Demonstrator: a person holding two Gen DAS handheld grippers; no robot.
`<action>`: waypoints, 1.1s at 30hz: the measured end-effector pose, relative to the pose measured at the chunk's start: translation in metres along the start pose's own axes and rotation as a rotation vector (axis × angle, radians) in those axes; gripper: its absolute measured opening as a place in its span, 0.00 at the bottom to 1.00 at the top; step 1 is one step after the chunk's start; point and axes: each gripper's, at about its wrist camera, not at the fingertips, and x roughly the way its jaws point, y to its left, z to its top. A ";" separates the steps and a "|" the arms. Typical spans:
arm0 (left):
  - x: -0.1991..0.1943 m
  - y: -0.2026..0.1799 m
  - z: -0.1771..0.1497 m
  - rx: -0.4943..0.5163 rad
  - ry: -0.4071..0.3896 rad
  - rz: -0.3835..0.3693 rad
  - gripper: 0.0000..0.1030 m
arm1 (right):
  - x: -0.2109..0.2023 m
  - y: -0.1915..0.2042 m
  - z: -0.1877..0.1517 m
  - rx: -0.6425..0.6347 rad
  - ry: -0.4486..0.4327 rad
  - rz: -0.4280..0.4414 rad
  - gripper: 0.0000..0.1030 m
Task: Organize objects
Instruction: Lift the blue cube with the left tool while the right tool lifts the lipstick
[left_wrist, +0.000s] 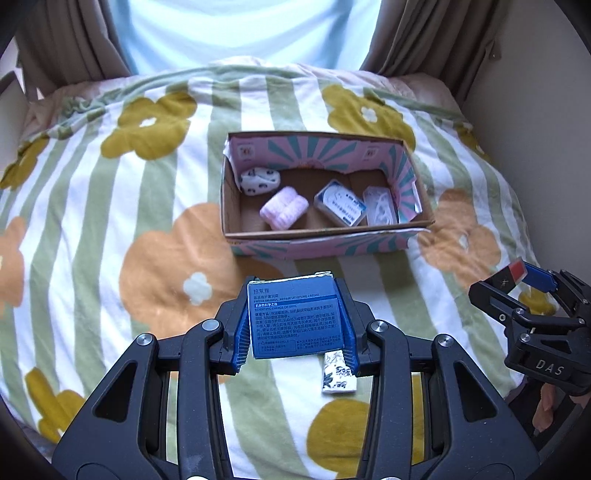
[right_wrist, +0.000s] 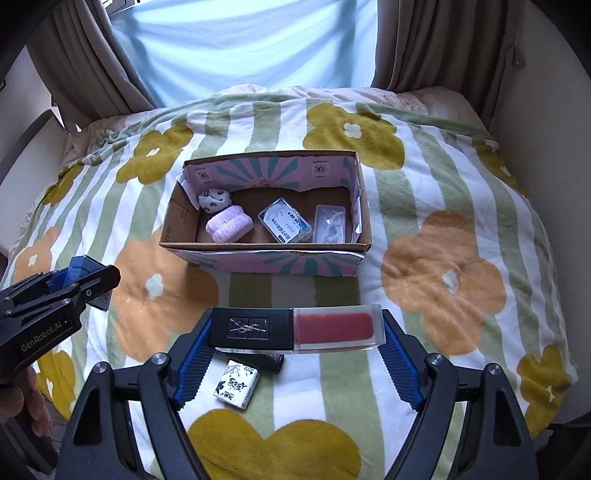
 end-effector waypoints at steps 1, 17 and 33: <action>-0.003 -0.002 0.002 -0.001 -0.001 0.011 0.35 | -0.004 0.001 0.002 0.000 -0.003 -0.006 0.77; -0.007 -0.023 0.020 0.006 0.002 0.027 0.35 | -0.016 0.001 0.026 -0.001 -0.027 0.007 0.77; 0.032 -0.021 0.093 0.014 -0.003 0.002 0.35 | 0.025 -0.016 0.109 0.028 -0.031 0.008 0.77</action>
